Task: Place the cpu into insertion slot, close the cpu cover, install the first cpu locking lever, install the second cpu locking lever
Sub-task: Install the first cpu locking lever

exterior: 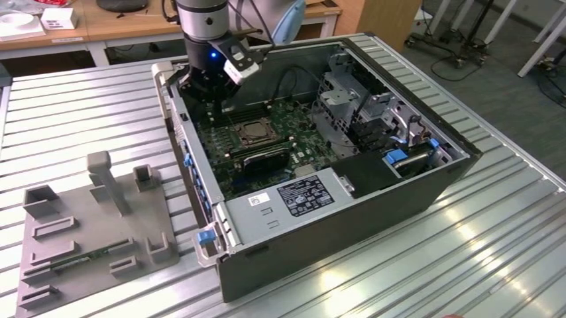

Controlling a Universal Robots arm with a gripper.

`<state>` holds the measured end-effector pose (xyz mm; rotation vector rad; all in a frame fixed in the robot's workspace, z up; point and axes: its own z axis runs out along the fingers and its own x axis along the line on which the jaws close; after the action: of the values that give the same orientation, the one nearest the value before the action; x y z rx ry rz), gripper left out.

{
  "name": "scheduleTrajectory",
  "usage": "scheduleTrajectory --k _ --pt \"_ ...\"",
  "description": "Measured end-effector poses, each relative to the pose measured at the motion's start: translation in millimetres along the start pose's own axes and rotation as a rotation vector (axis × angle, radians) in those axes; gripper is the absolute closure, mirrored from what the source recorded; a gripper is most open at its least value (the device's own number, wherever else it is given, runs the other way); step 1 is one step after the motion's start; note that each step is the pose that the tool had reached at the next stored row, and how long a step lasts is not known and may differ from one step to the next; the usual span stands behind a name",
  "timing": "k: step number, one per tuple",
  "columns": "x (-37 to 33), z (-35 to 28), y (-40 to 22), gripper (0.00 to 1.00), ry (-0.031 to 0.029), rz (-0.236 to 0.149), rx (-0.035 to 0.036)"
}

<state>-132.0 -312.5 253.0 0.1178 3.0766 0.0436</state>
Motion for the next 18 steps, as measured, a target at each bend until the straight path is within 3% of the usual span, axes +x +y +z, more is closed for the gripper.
scheduleTrajectory --k 6,12,15,16,18 --pt "0.2 1.6 -0.1 0.89 0.0002 0.0 -0.0002" --pt "0.2 1.8 -0.1 0.89 0.001 0.001 -0.024" --pt "0.2 1.8 0.0 0.89 0.0003 0.003 -0.0476" --pt "0.2 1.8 -0.1 0.89 -0.0002 0.004 -0.0591" --pt "0.2 1.8 -0.1 0.89 -0.0011 0.006 -0.0892"
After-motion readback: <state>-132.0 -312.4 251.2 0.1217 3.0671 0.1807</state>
